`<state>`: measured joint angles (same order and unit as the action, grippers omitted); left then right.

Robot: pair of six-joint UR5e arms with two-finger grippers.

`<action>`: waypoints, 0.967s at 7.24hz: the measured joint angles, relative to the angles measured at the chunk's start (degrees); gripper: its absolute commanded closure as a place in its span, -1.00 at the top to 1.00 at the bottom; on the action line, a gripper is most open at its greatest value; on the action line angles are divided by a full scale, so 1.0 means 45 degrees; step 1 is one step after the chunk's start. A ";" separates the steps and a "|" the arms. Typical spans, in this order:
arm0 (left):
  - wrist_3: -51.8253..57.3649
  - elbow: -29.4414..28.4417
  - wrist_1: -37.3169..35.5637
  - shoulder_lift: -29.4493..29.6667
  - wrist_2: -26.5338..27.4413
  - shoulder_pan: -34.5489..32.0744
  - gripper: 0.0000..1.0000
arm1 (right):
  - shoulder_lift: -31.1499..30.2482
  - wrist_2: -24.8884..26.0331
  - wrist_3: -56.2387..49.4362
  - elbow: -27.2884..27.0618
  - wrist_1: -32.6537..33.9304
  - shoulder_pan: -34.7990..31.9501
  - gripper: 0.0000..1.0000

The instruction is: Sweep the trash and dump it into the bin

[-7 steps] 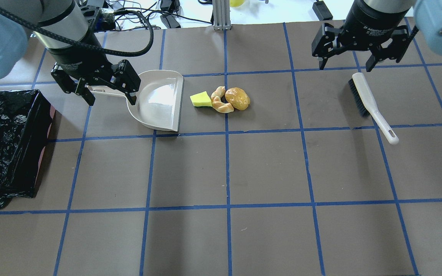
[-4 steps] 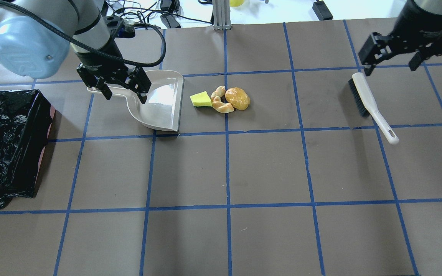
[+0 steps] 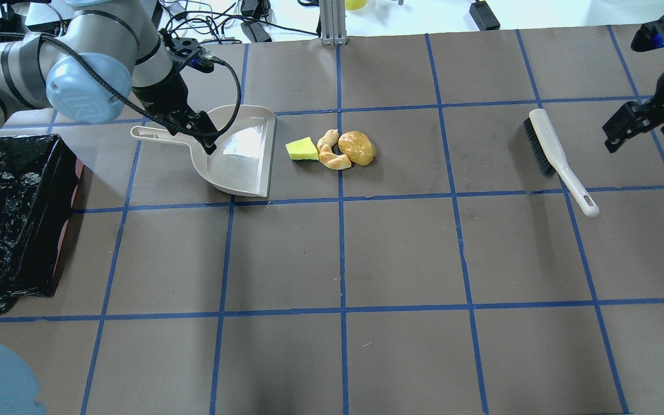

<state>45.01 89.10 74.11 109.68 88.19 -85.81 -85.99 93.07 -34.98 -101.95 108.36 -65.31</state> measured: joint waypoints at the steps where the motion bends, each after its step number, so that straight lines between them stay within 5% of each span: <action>1: 0.2498 -0.0273 -0.0407 0.0383 0.0010 0.0228 1.00 | 0.0546 -0.0001 -0.0034 -0.0415 0.0775 0.0081 1.00; 4: 0.8340 -0.0857 -0.1618 0.1416 0.0325 0.0613 1.00 | 0.1945 -0.0037 0.0464 -0.0685 0.1587 0.0116 1.00; 7: 1.1352 -0.0800 -0.1727 0.2017 0.0462 0.1585 1.00 | 0.2840 0.0010 0.0778 -0.0701 0.2096 0.0047 1.00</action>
<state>96.09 85.50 66.34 118.76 90.26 -78.67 -73.21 93.11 -31.48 -105.11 117.79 -65.10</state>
